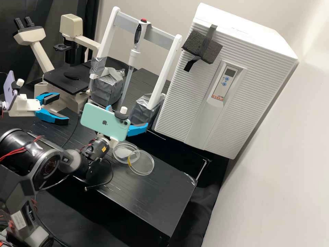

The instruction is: Open the bottle

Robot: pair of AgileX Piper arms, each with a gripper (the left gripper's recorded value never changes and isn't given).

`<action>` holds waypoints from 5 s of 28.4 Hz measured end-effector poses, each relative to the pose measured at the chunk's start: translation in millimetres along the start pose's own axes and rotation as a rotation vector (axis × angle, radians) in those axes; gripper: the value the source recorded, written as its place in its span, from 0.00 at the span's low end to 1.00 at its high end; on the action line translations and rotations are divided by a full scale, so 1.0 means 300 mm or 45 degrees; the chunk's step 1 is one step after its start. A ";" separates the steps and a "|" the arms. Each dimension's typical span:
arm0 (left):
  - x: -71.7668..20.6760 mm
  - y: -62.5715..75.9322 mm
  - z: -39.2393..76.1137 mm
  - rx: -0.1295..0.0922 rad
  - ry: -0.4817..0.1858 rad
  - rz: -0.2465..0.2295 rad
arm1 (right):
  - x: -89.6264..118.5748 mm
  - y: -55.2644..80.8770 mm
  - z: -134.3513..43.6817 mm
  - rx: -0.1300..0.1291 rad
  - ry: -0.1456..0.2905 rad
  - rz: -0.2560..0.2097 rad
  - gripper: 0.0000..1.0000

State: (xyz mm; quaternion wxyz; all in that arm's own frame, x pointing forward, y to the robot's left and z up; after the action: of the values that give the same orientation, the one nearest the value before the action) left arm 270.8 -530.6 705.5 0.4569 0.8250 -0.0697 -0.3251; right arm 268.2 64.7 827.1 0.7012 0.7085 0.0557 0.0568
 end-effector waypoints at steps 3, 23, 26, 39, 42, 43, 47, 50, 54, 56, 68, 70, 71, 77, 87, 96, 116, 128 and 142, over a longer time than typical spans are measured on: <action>0.000 0.000 0.002 0.000 -0.002 -0.001 | -0.002 -0.047 -0.027 0.010 0.050 -0.057 1.00; -0.003 -0.004 0.002 -0.002 -0.001 -0.006 | 0.048 -0.168 0.025 -0.039 -0.038 -0.227 1.00; -0.003 -0.004 0.002 -0.002 -0.001 -0.006 | 0.049 -0.168 0.025 -0.039 -0.037 -0.227 1.00; -0.003 -0.004 0.002 -0.002 -0.001 -0.006 | 0.072 -0.152 0.008 -0.039 -0.010 -0.198 1.00; -0.003 -0.004 0.002 -0.002 -0.001 -0.006 | 0.079 -0.148 0.003 -0.039 -0.002 -0.190 1.00; -0.003 -0.004 0.002 -0.002 -0.001 -0.006 | 0.079 -0.148 0.003 -0.039 -0.002 -0.190 1.00; -0.003 -0.004 0.002 -0.002 -0.001 -0.006 | 0.080 -0.147 0.008 -0.039 -0.008 -0.189 0.00; -0.003 -0.004 0.002 -0.002 -0.001 -0.006 | 0.087 -0.146 0.016 -0.036 -0.019 -0.184 0.00; -0.003 -0.004 0.002 -0.002 -0.001 -0.006 | 0.095 -0.152 0.026 -0.037 -0.037 -0.199 0.00; -0.003 -0.004 0.002 -0.002 -0.001 -0.006 | 0.097 -0.148 0.033 -0.038 -0.048 -0.193 0.00; -0.002 -0.005 0.005 -0.006 -0.001 -0.005 | 0.097 -0.144 0.037 -0.025 -0.053 -0.189 0.00; -0.002 -0.005 0.005 -0.006 -0.001 -0.005 | 0.097 -0.144 0.037 -0.025 -0.053 -0.189 0.00; -0.002 -0.005 0.005 -0.006 -0.001 -0.005 | 0.097 -0.144 0.037 -0.025 -0.053 -0.189 0.00; -0.002 -0.005 0.005 -0.006 0.000 -0.004 | 0.101 -0.147 0.028 -0.026 -0.039 -0.191 0.00; -0.002 -0.005 0.005 -0.006 0.000 -0.004 | 0.106 -0.147 0.021 -0.026 -0.029 -0.191 0.00; -0.002 -0.005 0.005 -0.006 0.000 -0.004 | 0.105 -0.159 0.009 -0.026 -0.012 -0.206 0.00; -0.002 -0.005 0.005 -0.006 0.000 -0.004 | 0.105 -0.159 0.008 -0.028 -0.010 -0.208 0.00; -0.003 -0.006 0.004 -0.010 0.006 -0.004 | 0.105 -0.159 0.008 -0.028 -0.010 -0.208 0.00; -0.007 -0.010 0.005 -0.019 0.013 -0.005 | 0.097 -0.127 -0.023 -0.028 0.029 -0.169 0.00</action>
State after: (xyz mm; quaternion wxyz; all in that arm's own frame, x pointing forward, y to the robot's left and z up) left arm 267.9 -529.0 703.7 0.4628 0.8234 -0.0635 -0.3221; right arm 295.8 76.5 789.0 0.7105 0.6949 0.1097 0.0189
